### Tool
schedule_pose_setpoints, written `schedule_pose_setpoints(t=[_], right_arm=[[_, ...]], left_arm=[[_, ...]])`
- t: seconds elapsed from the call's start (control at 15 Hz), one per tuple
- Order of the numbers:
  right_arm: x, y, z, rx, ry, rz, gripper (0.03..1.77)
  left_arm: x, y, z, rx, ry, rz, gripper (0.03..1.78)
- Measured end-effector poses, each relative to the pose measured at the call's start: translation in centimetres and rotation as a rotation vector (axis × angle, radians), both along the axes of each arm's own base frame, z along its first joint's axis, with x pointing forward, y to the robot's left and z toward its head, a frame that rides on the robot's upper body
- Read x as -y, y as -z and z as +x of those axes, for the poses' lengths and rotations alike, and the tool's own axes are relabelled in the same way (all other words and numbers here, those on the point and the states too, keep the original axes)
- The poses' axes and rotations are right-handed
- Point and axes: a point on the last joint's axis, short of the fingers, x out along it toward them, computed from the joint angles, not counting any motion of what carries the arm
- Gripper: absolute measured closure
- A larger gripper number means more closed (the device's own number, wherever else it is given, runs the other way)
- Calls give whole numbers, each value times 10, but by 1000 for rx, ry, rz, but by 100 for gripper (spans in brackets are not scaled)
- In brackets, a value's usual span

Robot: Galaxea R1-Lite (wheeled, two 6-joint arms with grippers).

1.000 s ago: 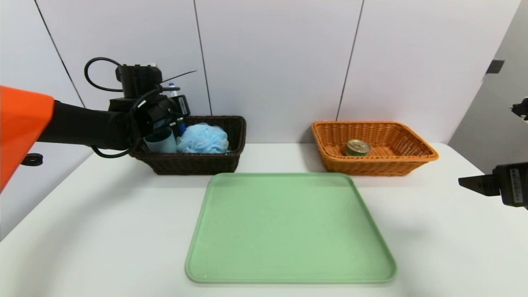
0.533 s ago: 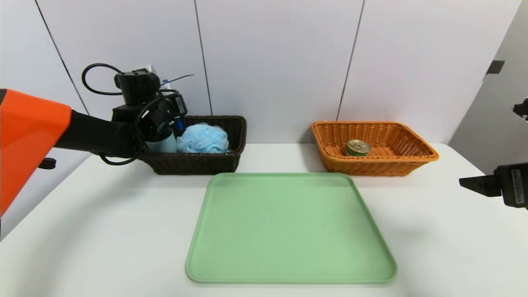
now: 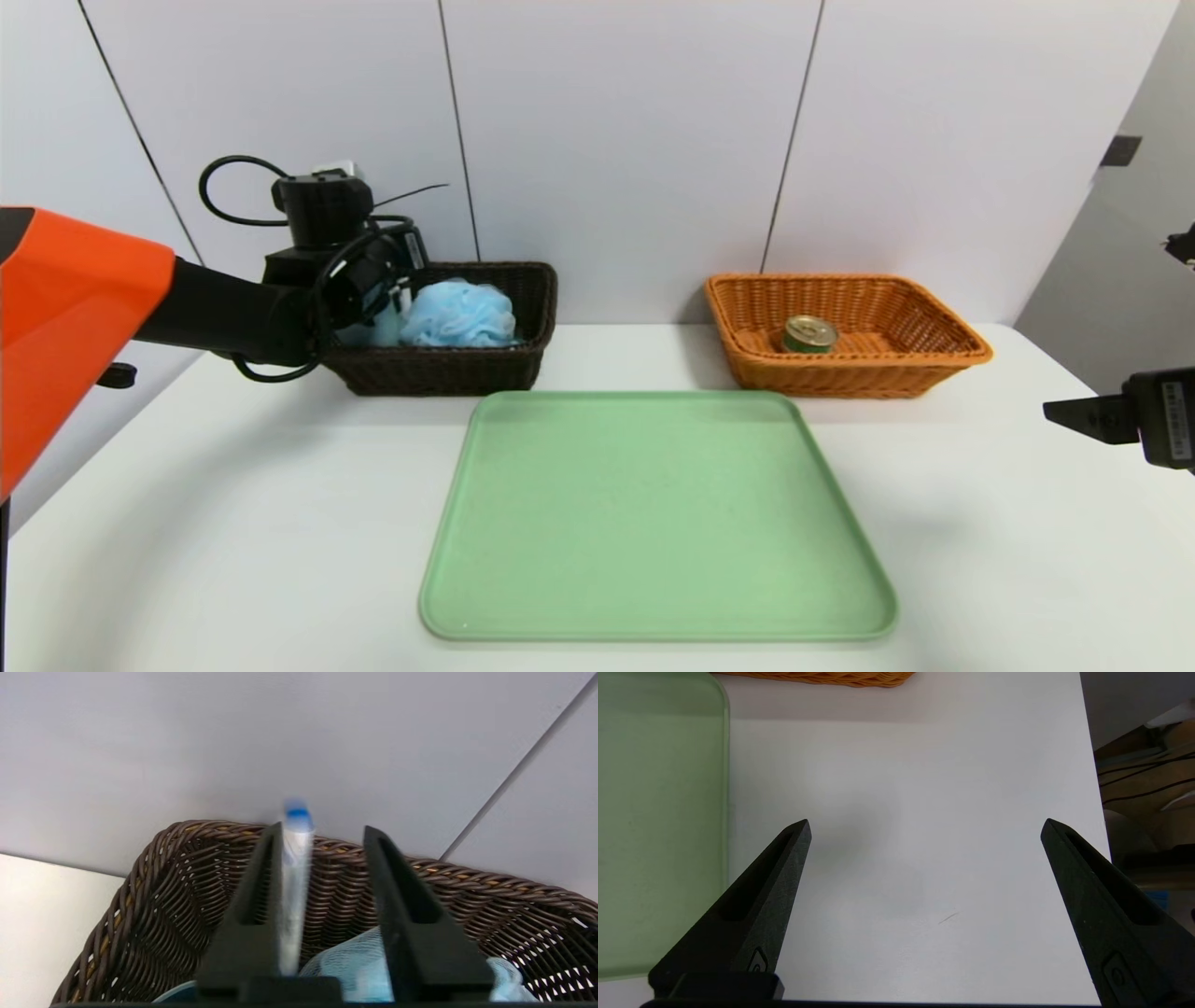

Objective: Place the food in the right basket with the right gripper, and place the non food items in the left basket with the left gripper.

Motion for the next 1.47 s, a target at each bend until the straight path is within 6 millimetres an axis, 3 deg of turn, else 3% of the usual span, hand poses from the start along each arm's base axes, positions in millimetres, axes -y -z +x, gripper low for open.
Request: schedule_pose_setpoints(t=[0.27,0.4,0.53,0.67,0.8,1.0,1.27,1.47], right_arm=[[0,1,-1,-2,1,1,10],[0,0,-2,1,2,1,10],[0,-1,-3,6,2,1,10],[1,-2,-4,14,2,1,10],[1,-4,-5,23,2,1,10],[1,-8,-9,39,-15,-8,10],[2,-17,-21,68,-54,8,10],[4,-18,-36,42,-61,16,10]], left_arm=[[-1,0,-1,1,-3,0,72],[-1,-10,-5,16,-2,5,58],[1,-35,-17,44,9,25,47],[4,-74,-39,65,37,41,39],[1,-109,-70,36,83,77,33],[-9,-145,-139,-97,198,125,26],[-30,-146,-245,-369,294,108,19],[-48,-129,-303,-457,227,56,17]])
